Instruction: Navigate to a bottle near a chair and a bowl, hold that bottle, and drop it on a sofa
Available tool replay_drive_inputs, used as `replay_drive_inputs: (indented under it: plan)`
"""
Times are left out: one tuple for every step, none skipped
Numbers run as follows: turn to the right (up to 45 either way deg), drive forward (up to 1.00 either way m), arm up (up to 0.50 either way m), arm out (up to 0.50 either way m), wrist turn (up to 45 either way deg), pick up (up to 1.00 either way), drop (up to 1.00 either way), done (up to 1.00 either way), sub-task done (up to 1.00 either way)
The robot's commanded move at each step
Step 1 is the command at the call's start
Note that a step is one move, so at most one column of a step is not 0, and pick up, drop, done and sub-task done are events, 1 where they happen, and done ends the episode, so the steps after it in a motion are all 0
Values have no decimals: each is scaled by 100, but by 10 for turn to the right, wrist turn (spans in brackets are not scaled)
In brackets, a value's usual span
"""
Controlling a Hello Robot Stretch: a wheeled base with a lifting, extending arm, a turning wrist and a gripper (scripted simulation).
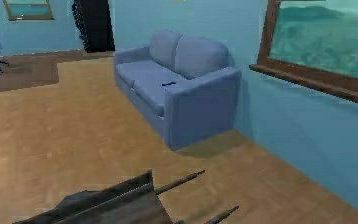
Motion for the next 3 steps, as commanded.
replay_drive_inputs:
  plan:
    - [-450,0,0,0,0,0,0,0,0]
    - [-450,0,0,0,0,0,0,0,0]
    - [-300,0,0,0,0,0,0,0,0]
